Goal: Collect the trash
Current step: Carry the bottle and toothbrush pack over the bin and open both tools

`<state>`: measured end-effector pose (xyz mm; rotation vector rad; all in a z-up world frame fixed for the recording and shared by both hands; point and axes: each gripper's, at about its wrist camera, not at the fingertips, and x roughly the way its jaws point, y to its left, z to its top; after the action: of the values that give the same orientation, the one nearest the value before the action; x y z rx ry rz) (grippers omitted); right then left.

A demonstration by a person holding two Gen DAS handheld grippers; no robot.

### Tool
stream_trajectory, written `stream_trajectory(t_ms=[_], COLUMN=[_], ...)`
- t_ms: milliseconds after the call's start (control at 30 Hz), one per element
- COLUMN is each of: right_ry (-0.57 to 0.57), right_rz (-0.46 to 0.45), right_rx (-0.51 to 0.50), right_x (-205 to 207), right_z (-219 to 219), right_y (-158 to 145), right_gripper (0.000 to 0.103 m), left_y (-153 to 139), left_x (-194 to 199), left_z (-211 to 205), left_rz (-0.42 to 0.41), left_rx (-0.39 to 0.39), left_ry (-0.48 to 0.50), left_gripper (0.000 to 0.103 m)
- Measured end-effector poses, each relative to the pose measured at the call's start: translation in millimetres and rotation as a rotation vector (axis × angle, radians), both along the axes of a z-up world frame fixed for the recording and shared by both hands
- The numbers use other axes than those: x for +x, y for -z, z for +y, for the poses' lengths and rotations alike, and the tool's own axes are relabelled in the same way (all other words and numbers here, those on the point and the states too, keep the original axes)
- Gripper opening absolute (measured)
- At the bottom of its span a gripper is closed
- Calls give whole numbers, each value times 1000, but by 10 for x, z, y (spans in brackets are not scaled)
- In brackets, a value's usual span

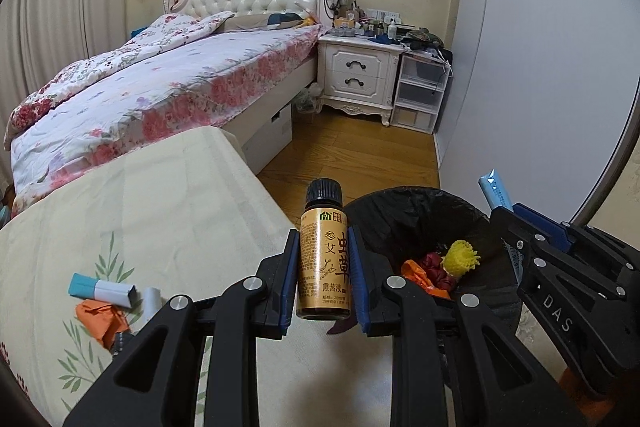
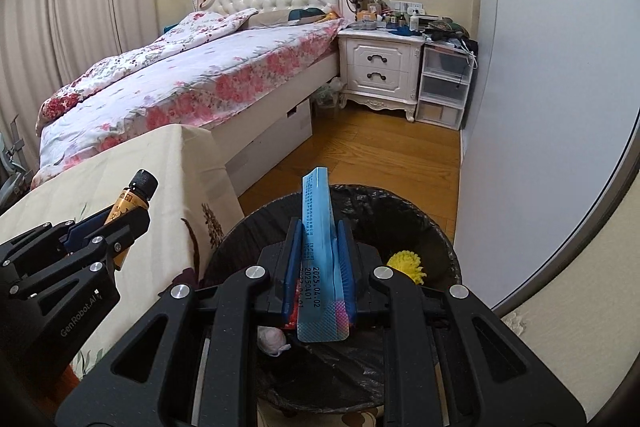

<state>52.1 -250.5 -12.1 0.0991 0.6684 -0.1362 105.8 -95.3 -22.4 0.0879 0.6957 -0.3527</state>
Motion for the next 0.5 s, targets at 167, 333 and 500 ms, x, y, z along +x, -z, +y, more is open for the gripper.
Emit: stream_trajectory(t_ms=[167,333,500], right_ry=[32,53,69], right_rz=[0,1,7], right_rx=[19,24,32], right_x=[44,89,143], right_z=[-177,-278,-324], right_y=[30,54,87], right_gripper=[18,18,18], left_y=[50,96,161], left_x=[101,200,286], left_z=[-168,-322,-413], left_rz=[0,8,21], left_rx=[23,45,62], left_ry=[17,34,38], left_gripper=[25,25,25])
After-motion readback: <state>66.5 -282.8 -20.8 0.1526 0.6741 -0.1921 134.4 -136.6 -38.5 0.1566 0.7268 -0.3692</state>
